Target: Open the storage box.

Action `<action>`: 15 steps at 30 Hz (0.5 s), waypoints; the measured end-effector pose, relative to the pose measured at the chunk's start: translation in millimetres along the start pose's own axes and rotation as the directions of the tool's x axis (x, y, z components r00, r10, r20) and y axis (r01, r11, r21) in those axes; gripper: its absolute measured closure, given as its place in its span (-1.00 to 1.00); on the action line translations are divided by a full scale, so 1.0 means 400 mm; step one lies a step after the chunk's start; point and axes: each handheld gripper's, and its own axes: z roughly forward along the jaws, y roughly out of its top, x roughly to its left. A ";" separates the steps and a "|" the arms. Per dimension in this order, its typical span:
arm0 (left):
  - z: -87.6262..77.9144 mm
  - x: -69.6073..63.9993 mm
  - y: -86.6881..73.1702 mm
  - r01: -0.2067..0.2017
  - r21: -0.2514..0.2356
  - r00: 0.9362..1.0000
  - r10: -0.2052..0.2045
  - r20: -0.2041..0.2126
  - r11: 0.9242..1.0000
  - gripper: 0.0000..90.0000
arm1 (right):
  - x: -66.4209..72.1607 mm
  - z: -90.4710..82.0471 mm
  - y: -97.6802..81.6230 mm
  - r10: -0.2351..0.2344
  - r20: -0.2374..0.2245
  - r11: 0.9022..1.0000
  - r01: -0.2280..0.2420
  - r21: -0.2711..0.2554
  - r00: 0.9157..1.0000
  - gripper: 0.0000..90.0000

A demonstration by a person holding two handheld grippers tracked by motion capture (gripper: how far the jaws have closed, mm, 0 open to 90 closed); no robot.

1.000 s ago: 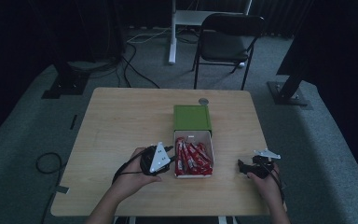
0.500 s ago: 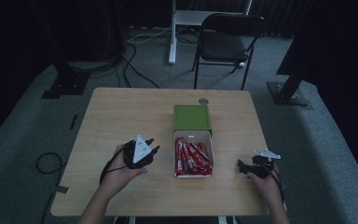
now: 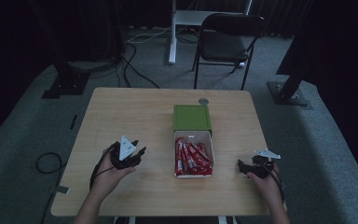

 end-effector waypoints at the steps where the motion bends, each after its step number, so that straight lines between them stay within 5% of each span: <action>1: 0.000 0.000 0.000 0.000 0.000 1.000 0.000 0.000 1.000 0.21 | 0.000 0.000 0.000 0.001 0.000 1.000 -0.001 0.000 1.000 -0.76; 5: 0.006 0.014 -0.030 0.018 0.025 1.000 -0.018 -0.006 1.000 0.21 | 0.000 0.000 0.000 0.000 0.000 1.000 0.000 0.000 1.000 -0.76; 8: 0.008 0.028 -0.054 0.042 0.040 0.998 -0.040 -0.052 0.998 0.13 | 0.000 0.000 0.000 0.000 0.000 1.000 0.000 0.000 1.000 -0.76; 15: 0.009 0.057 -0.109 0.113 0.100 0.993 -0.108 -0.049 0.989 -0.03 | 0.000 0.000 0.000 0.001 0.000 1.000 -0.001 -0.001 1.000 -0.76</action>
